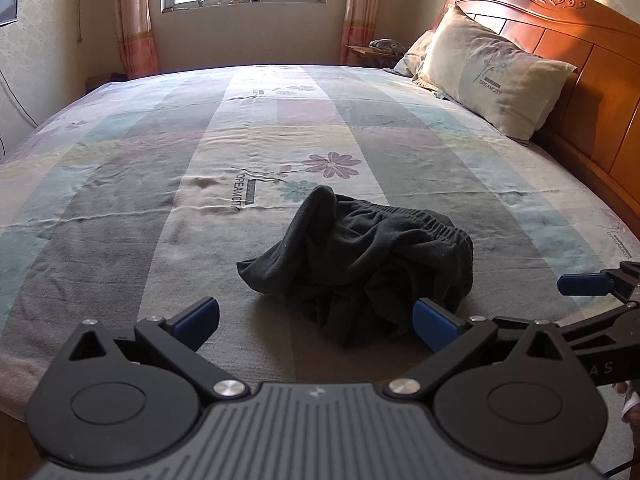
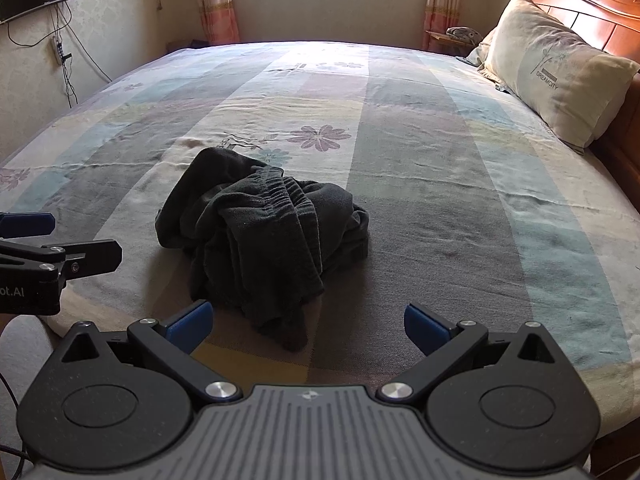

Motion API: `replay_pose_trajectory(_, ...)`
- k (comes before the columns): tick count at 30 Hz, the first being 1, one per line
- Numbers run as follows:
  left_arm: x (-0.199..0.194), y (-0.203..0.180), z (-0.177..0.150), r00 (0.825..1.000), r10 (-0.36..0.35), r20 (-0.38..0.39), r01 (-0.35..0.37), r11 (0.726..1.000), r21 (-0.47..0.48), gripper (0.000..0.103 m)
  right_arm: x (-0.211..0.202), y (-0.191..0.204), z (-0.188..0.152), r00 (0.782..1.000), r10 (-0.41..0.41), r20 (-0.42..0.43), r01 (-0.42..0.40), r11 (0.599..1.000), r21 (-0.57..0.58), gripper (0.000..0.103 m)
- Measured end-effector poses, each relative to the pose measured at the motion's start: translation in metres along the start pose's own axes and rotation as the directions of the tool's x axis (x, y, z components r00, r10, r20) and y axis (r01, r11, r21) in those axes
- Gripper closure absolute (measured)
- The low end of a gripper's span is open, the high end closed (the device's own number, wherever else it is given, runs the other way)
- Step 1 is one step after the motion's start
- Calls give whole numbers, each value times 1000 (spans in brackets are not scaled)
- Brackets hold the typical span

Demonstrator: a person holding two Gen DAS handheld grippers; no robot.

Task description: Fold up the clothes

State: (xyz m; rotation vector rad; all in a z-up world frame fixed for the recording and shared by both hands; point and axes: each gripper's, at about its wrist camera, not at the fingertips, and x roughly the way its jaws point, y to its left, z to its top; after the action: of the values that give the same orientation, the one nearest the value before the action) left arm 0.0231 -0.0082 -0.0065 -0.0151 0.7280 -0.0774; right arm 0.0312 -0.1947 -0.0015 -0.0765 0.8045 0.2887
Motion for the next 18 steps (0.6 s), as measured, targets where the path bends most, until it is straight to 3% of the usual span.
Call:
replay_pose_trajectory(8,18,0,8,1000,5,-29,-5,1000,9,1,10,-10,5,996,75,37,-76,997,11,0)
replay_pose_trajectory(18,37,-1,19,998,17,-55,-16,1000,13,1,26,-31,17,972,218,92,-222,975,32,0)
